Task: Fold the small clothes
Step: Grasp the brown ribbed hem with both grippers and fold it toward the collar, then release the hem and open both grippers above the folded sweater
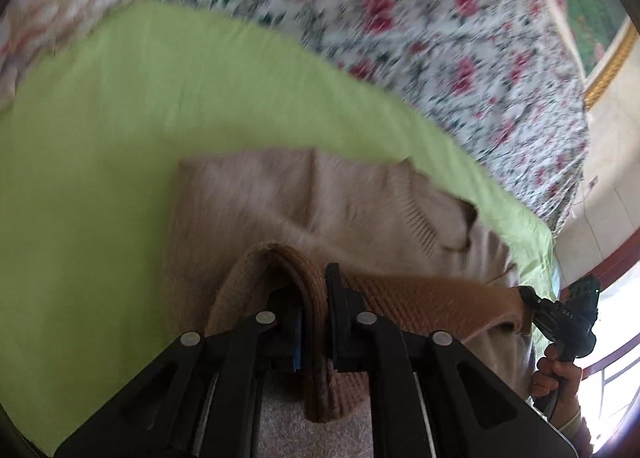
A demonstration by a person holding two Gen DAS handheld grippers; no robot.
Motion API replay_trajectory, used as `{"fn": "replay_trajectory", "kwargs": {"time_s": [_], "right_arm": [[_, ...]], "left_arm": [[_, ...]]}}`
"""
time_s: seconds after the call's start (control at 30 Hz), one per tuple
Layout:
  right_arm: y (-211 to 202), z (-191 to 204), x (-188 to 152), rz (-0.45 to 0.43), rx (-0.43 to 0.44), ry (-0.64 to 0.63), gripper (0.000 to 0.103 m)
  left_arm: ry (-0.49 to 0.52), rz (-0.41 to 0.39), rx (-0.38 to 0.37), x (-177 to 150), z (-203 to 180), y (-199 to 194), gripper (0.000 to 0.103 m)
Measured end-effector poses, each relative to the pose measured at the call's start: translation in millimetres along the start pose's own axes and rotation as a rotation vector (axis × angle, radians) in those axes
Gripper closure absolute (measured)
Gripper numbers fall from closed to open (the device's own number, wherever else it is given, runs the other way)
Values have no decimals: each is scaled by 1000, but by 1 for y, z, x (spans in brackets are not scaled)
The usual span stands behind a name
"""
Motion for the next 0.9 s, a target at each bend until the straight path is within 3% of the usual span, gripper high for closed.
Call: {"fn": "replay_trajectory", "kwargs": {"time_s": [0.13,0.23,0.33,0.4,0.5,0.63,0.7,0.77,0.9], "right_arm": [[-34,-7,-14,-55,1,15,72],[-59,21,-42,-82,67,-109,71],[-39,63,-75,59,106,-296,71],[-9,79,-90,151,31,-410,71],[20,70,-73,158,-29,-380,72],[24,38,-10,21,-161,-208,72],[14,28,8,-43,-157,-128,72],[-1,20,16,-86,-152,-65,72],[-28,27,-4,-106,-92,-77,64]], "left_arm": [[7,7,-35,-28,-17,-24,67],[80,40,-98,-62,-52,-34,56],[146,136,-127,-88,-84,-12,51],[191,195,-64,-94,-92,12,51],[181,191,-29,-72,-81,28,59],[120,115,80,-14,-48,30,59],[80,59,117,10,-33,24,58],[37,13,107,24,-24,14,58],[1,-60,106,17,-21,-13,51]]}}
Point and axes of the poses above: each gripper's, at about its wrist camera, not at the fingertips, and y roughly the way its jaws point, z to its left, x to its top, the point moved 5 cm from there along y, roughly the way its jaws point, and after that the axes turned 14 degrees about -x, right-handed, at the moved point
